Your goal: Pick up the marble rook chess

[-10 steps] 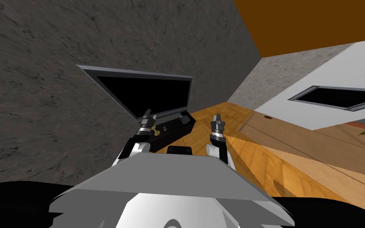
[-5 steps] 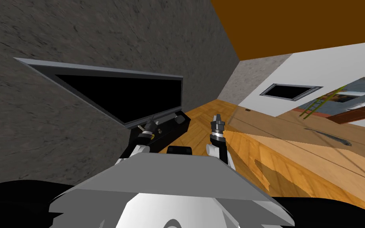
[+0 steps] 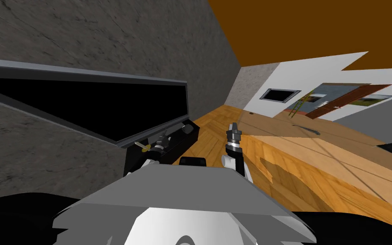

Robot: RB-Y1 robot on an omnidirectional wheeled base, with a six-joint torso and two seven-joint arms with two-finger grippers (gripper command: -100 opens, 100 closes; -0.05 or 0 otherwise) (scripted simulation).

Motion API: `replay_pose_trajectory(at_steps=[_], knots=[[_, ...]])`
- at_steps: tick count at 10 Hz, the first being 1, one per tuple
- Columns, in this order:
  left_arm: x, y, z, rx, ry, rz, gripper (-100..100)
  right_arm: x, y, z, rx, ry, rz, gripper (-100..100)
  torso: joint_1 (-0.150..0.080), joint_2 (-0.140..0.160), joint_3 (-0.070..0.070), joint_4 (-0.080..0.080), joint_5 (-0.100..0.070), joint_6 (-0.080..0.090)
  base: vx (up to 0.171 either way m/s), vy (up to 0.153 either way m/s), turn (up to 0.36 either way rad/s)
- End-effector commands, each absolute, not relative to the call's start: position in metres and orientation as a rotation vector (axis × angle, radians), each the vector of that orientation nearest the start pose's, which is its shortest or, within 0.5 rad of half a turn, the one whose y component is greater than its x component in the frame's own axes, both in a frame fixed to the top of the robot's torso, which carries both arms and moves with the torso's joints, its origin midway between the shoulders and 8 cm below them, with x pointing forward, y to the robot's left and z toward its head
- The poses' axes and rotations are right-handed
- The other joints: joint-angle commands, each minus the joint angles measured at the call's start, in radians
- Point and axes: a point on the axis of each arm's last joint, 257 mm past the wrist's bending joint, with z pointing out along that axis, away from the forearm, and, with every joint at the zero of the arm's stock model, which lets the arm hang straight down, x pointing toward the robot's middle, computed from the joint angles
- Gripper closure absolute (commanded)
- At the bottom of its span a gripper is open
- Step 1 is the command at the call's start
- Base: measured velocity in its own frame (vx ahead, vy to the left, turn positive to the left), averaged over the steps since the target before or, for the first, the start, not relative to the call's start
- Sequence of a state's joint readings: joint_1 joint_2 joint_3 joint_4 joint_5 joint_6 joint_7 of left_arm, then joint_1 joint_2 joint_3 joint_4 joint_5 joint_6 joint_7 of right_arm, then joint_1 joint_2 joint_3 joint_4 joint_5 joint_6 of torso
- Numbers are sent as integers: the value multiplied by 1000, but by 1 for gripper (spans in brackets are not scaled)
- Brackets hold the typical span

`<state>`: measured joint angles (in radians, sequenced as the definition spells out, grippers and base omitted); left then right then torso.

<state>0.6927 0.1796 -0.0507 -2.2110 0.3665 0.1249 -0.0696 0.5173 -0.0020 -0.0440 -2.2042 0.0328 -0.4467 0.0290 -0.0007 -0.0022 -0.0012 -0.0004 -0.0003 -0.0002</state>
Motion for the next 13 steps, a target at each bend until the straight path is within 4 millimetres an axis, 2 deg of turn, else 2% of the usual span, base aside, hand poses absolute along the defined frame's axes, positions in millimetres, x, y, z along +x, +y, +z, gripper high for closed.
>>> replay_pose_trajectory(at_steps=[1, 3, 4, 6, 7, 10, 11, 13], knots=[[355, 291, -246, -1493, 1238, -1158, -100, 361, -300, -26, 736, 735, 1169, 0, 0, 0, 0, 0, 0, 0, 40, -18, -109], [329, 300, -297, -1656, 1286, -1095, -100, 361, -300, -26, 736, 735, 1169, 0, 0, -1, 0, 0, 0, 0, 55, -27, -369], [329, 300, -299, -1660, 1292, -1092, -100, 361, -300, -26, 736, 735, 1169, 0, 0, -1, -1, 0, 0, 0, 47, -15, -142], [295, 312, -347, -1825, 1319, -1012, -100, 361, -300, -26, 736, 735, 1169, 0, 1, -1, -1, 0, 0, 0, 68, -11, -343], [295, 312, -349, -1831, 1325, -1008, -100, 361, -300, -26, 736, 735, 1169, 0, 1, -2, -1, 0, 0, 0, 62, -4, -211], [229, 335, -414, -2083, 1329, -849, -100, 361, -300, -26, 736, 735, 1169, 0, 2, -3, -1, -1, 0, 0, 87, 0, -431], [229, 335, -414, -2083, 1329, -849, -100, 361, -300, -26, 736, 735, 1169, 0, 1, -4, -2, -1, 0, 0, 80, 14, -96], [178, 352, -451, -2241, 1300, -723, -100, 361, -300, -26, 736, 735, 1169, 0, 1, -3, -2, -1, 0, -1, 82, 10, -267]])
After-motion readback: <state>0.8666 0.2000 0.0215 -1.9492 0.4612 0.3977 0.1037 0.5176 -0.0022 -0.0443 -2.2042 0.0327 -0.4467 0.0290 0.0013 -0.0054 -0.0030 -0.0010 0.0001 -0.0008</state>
